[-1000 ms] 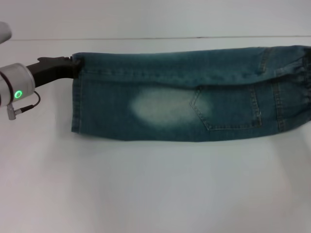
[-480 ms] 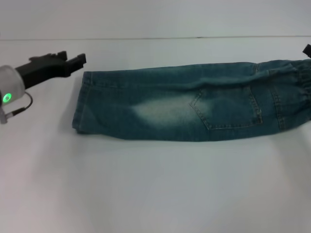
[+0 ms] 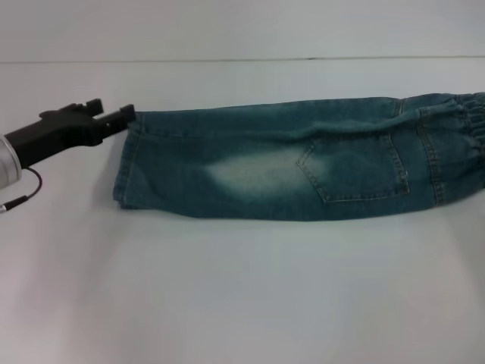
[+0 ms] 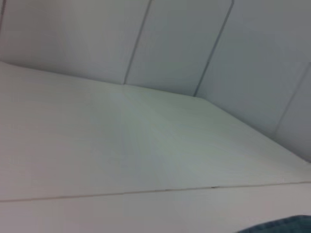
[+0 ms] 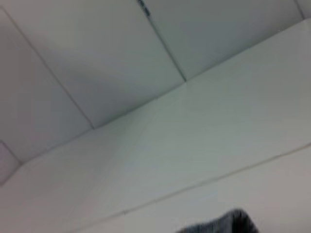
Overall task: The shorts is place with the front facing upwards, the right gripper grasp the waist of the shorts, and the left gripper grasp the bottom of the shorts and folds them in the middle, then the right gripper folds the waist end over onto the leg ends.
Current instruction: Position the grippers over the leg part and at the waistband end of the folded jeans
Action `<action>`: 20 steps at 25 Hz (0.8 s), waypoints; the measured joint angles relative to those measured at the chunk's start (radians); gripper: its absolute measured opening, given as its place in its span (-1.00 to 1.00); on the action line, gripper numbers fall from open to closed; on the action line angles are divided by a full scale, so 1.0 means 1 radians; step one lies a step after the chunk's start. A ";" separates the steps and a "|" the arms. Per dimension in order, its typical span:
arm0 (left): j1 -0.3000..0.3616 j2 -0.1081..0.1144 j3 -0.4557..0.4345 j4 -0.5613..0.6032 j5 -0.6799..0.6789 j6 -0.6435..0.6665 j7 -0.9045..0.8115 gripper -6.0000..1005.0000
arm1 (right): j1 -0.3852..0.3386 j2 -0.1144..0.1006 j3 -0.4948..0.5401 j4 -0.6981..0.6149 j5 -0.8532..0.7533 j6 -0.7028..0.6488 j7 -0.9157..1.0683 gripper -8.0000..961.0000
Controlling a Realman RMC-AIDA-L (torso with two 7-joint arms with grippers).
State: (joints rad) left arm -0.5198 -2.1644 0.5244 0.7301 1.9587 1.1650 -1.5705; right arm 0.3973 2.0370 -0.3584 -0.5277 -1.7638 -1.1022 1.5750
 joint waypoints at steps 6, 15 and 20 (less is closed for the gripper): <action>0.006 -0.003 0.000 -0.035 -0.001 0.057 0.036 0.45 | 0.006 0.000 -0.007 0.002 -0.081 0.027 0.000 0.83; 0.006 -0.002 0.002 -0.076 0.000 0.058 0.054 0.44 | 0.041 0.009 -0.063 0.009 -0.092 0.110 0.000 0.82; 0.006 -0.002 0.009 -0.077 0.000 0.062 0.055 0.44 | 0.055 0.009 -0.151 0.012 -0.092 0.152 0.052 0.82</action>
State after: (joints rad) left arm -0.5139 -2.1664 0.5331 0.6532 1.9587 1.2270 -1.5155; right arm 0.4524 2.0463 -0.5090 -0.5158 -1.8562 -0.9500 1.6273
